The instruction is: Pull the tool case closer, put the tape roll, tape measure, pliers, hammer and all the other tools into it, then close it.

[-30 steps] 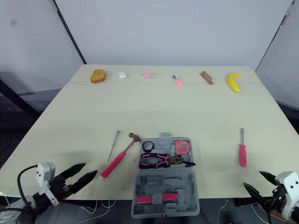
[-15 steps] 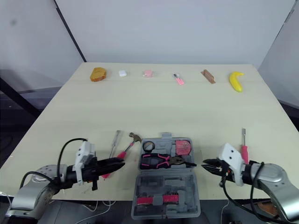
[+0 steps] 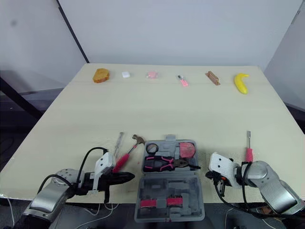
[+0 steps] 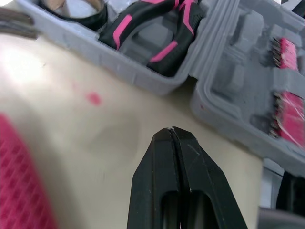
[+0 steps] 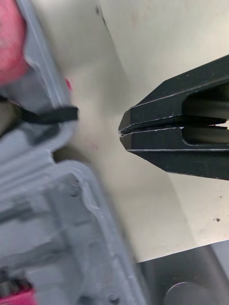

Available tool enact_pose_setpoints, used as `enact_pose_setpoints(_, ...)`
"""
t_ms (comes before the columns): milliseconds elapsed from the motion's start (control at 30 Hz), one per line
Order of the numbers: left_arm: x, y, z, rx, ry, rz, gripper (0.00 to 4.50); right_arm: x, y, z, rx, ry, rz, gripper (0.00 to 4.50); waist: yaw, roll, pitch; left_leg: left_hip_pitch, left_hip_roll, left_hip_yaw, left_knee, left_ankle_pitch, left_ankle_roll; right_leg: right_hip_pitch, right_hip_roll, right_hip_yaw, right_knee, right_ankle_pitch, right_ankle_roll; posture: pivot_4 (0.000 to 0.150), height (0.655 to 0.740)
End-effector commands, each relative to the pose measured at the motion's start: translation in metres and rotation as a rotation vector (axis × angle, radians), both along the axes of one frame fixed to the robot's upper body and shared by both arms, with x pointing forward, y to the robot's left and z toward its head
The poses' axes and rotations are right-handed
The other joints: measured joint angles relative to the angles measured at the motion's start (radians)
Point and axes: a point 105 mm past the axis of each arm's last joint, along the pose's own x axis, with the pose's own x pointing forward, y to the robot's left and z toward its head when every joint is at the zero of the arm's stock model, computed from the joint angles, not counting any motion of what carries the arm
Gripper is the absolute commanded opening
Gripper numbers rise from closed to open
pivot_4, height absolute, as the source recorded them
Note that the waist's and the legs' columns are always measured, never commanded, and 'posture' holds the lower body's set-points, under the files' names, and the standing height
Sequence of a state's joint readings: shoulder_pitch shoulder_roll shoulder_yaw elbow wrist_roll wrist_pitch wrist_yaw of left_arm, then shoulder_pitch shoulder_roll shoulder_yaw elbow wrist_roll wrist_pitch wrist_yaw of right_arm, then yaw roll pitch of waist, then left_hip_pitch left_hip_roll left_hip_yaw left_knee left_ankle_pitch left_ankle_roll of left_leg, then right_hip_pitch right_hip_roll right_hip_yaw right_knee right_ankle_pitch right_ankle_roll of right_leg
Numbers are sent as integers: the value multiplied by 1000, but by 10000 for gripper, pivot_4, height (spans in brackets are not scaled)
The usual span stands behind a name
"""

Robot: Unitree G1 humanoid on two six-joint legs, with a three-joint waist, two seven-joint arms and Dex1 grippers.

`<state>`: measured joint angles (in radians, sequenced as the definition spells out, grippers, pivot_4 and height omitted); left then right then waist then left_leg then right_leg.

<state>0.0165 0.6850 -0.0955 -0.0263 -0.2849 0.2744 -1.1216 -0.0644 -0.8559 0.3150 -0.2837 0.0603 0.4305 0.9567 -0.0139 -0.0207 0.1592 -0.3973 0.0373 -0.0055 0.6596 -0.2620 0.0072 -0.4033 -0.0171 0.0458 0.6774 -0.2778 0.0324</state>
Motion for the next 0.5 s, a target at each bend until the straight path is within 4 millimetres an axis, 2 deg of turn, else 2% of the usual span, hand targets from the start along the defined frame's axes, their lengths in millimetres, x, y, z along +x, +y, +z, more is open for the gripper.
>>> enact_pose_setpoints(33,3,-20,3,-29,-24,-43,320,4,24,-8,-6,-14,91,0,-5,-3,-2,0,0,0,0,0,0,0,1,0,0,0,0,1500,7400)
enact_pose_setpoints(200,6,-30,6,-44,-31,-60,320,14,40,-3,14,-49,134,0,-12,-5,-3,1,2,-1,2,0,0,0,3,-1,2,1,-1,1500,7400)
enact_pose_setpoints(367,12,-34,7,-43,-40,-60,320,20,43,2,27,-55,148,0,-15,-5,-3,1,2,-2,4,0,0,1,3,-1,3,1,-1,1500,7400)
enact_pose_setpoints(500,21,-38,10,-46,-53,-44,320,27,38,5,24,-67,133,0,-13,-5,-3,1,2,-2,6,0,0,2,3,-2,3,1,-1,1500,7400)
